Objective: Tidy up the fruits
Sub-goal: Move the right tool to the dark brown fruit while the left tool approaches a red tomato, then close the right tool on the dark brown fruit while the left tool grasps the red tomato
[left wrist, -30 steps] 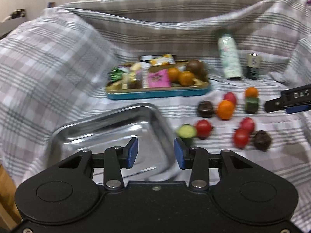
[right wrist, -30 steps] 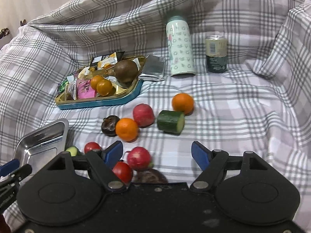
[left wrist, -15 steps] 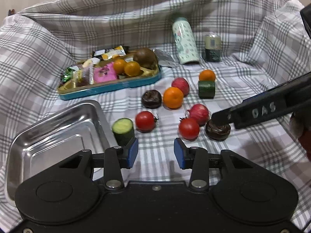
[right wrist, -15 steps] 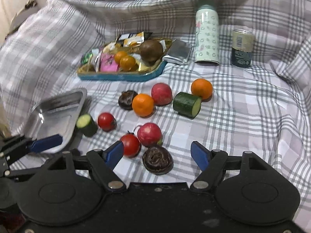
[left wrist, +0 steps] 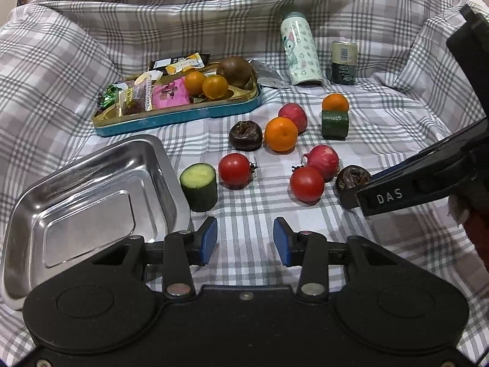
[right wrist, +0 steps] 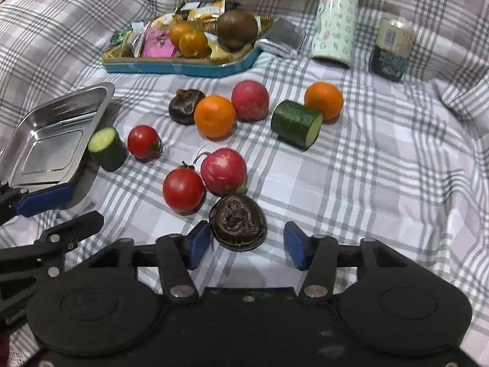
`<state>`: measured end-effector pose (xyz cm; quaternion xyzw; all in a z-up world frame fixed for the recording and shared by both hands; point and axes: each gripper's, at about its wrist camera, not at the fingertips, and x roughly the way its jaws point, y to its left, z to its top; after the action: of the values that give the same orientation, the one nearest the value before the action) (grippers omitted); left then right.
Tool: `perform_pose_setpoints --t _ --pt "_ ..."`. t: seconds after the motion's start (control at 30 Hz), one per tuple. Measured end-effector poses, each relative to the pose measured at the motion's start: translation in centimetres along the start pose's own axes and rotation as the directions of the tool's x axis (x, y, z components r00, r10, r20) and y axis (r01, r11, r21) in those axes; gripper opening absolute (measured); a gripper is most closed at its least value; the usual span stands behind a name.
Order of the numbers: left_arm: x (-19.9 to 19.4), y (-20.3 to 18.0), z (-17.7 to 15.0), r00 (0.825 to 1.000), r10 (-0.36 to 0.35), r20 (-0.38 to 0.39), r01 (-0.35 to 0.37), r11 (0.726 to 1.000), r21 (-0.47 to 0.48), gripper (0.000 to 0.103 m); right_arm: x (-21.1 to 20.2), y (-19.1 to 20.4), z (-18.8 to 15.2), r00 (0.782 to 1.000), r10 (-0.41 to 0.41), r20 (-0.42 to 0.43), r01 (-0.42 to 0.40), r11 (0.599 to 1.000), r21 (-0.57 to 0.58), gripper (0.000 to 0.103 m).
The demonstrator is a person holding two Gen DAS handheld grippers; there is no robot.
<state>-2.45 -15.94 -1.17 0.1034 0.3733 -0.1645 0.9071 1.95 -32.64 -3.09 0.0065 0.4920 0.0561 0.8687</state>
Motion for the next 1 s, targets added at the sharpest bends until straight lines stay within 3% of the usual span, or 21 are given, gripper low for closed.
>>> perform_pose_setpoints --t 0.13,0.47,1.0 --pt "0.0 -0.4 0.4 1.0 -0.017 0.01 0.017 1.0 0.022 0.049 0.0 -0.2 0.1 1.0 -0.022 0.008 0.022 1.0 0.013 0.042" --pt "1.8 -2.8 1.9 0.998 -0.068 0.003 0.067 0.994 0.086 0.049 0.1 -3.5 0.4 0.995 -0.102 0.004 0.1 0.98 0.174 0.042" --pt "5.4 -5.1 3.3 0.996 -0.085 -0.019 0.086 0.993 0.075 0.049 0.6 -4.4 0.8 0.997 -0.08 0.002 0.077 0.966 0.246 0.046"
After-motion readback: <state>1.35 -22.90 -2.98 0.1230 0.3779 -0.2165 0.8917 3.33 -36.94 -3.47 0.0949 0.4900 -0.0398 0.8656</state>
